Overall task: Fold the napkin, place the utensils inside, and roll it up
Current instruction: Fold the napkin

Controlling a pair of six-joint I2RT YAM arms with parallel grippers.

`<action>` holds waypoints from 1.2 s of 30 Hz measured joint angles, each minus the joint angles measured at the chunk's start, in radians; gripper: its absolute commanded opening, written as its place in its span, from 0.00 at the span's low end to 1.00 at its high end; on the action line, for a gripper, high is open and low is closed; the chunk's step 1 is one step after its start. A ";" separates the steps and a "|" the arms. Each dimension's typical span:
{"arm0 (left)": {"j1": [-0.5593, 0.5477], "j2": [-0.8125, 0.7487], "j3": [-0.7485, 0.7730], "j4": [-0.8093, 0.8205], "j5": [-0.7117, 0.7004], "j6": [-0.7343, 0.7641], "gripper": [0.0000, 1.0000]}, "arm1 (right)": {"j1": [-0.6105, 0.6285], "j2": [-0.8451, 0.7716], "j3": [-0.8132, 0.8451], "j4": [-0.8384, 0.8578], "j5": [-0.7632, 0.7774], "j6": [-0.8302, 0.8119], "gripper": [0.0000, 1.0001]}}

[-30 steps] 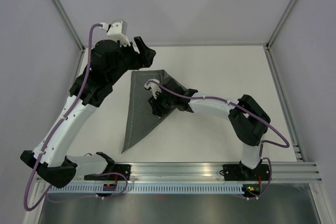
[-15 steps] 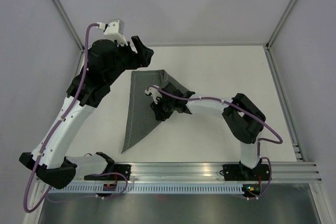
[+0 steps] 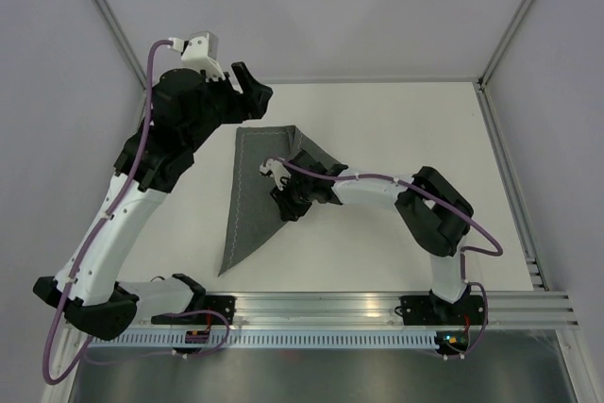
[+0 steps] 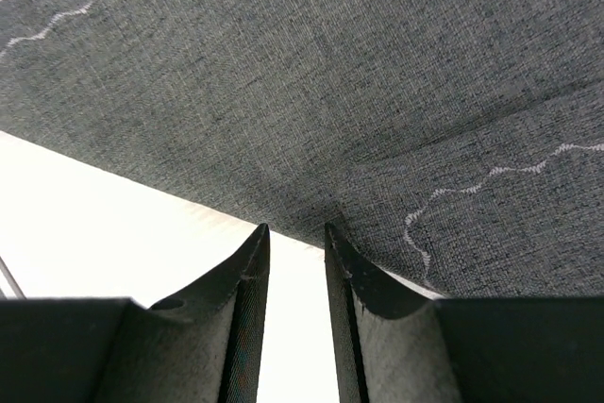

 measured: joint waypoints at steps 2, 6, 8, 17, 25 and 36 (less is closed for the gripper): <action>0.001 -0.001 0.033 -0.022 0.000 0.000 0.81 | 0.001 -0.009 0.011 -0.011 -0.004 -0.001 0.36; 0.002 -0.022 0.100 -0.032 -0.009 0.000 0.81 | 0.024 -0.056 0.030 -0.021 0.006 -0.029 0.36; 0.003 -0.061 0.102 -0.035 -0.029 0.000 0.81 | 0.057 -0.091 0.031 -0.010 0.024 -0.059 0.36; 0.006 -0.261 0.047 -0.037 -0.124 0.000 0.81 | 0.380 -0.177 -0.122 0.225 0.215 -0.303 0.36; 0.006 -0.360 -0.038 -0.061 -0.178 -0.002 0.81 | 0.565 -0.160 -0.233 0.423 0.390 -0.512 0.52; 0.006 -0.378 -0.073 -0.086 -0.209 -0.007 0.81 | 0.609 -0.069 -0.266 0.640 0.452 -0.637 0.60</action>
